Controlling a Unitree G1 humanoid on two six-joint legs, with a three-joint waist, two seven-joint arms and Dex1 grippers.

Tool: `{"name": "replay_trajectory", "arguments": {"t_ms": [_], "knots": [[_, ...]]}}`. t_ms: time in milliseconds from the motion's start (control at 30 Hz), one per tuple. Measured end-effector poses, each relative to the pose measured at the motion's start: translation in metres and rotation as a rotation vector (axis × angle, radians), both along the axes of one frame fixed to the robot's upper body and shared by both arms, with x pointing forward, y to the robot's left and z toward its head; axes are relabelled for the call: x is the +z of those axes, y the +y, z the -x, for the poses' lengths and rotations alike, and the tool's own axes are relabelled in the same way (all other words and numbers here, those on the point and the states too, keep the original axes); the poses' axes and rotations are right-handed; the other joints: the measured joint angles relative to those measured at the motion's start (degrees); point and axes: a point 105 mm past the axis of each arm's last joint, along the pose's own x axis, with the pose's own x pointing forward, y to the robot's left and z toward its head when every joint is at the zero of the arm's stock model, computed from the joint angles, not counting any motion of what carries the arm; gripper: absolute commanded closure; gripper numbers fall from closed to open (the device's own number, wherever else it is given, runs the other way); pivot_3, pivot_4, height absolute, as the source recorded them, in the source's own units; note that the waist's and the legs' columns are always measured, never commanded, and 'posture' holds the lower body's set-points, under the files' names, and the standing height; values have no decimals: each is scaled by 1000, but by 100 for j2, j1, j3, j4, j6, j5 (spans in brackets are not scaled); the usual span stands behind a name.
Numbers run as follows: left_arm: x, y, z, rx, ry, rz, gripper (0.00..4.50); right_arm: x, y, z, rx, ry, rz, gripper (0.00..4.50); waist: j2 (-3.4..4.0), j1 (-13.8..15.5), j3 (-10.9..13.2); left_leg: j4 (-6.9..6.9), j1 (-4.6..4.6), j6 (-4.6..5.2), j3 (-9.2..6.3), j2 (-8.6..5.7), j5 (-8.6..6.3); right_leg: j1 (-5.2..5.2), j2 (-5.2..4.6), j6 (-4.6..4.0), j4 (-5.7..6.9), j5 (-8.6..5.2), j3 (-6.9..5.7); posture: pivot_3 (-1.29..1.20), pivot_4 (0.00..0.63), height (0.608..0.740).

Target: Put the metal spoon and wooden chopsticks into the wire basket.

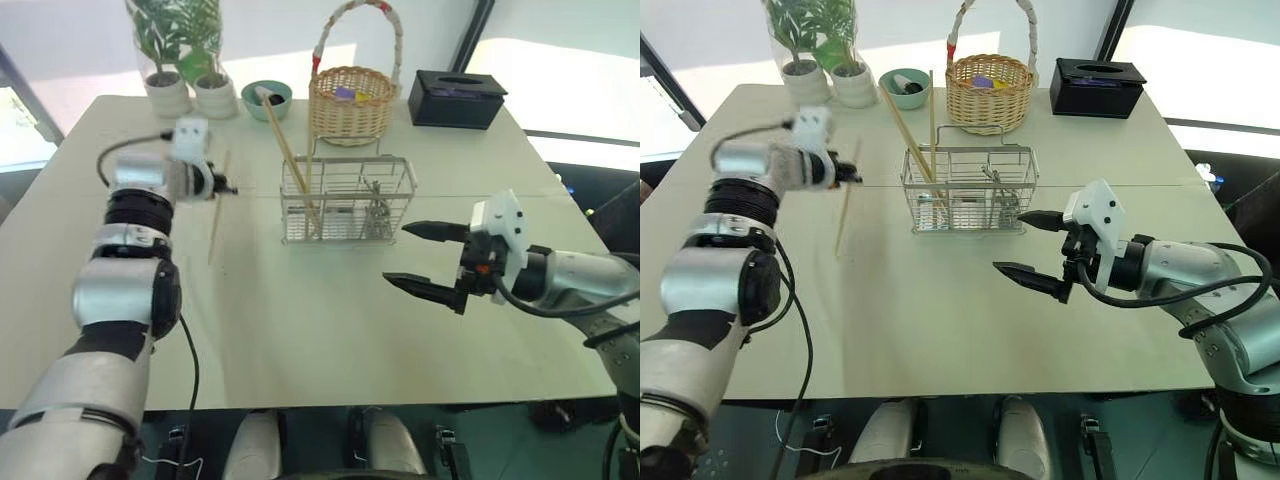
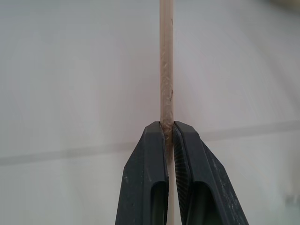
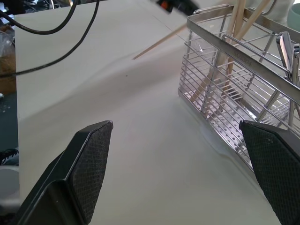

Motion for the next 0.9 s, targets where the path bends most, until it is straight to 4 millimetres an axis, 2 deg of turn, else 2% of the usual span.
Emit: {"name": "replay_trajectory", "arguments": {"t_ms": [100,200,267,367,500,567,633,767,900], "knots": [[78,7,11,-15,-335,136,4458,4,-4,0,-10,-13,5,0,-1,16,0,2,0,-1,2,-1,0,8,-1,1,1,1,-1,0,150,717],[146,-3,35,-100,-600,260,4458,4,-4,0,-9,-13,4,0,-2,21,-1,5,1,-1,1,-4,0,19,-2,3,-1,2,-2,0,150,717],[176,-17,51,-173,-721,302,4458,4,-4,0,-9,-12,3,0,-2,21,-1,8,8,-1,1,-5,0,30,-2,4,-6,2,-2,0,150,717],[195,-43,63,-275,-787,370,4458,4,-4,0,-12,-12,2,0,-2,14,-1,10,35,0,0,-4,0,51,-2,5,-11,0,-1,0,150,717],[188,-82,68,-390,-769,367,4458,4,-5,-1,-25,-12,-1,0,1,5,-1,5,59,-1,0,-2,0,63,0,4,-10,-1,1,0,150,717],[172,-99,66,-434,-725,367,4458,4,-5,-2,-35,-14,-2,0,3,-3,-1,-1,73,-1,3,-2,0,73,0,3,-11,-2,3,0,150,717],[146,-112,60,-457,-651,362,4458,4,-5,-3,-45,-17,-3,0,4,-8,0,-5,75,-1,4,-2,0,72,0,3,-10,-2,4,0,150,717],[97,-122,48,-453,-528,343,4458,2,-8,-3,-73,-12,-9,0,2,-2,3,-5,68,0,3,-2,0,66,2,2,-9,-1,4,0,150,717],[73,-129,48,-460,-484,299,4458,1,-8,-3,-88,-12,-11,0,2,12,3,-3,65,0,3,-3,-1,67,1,2,-14,-1,4,0,150,717]]}}
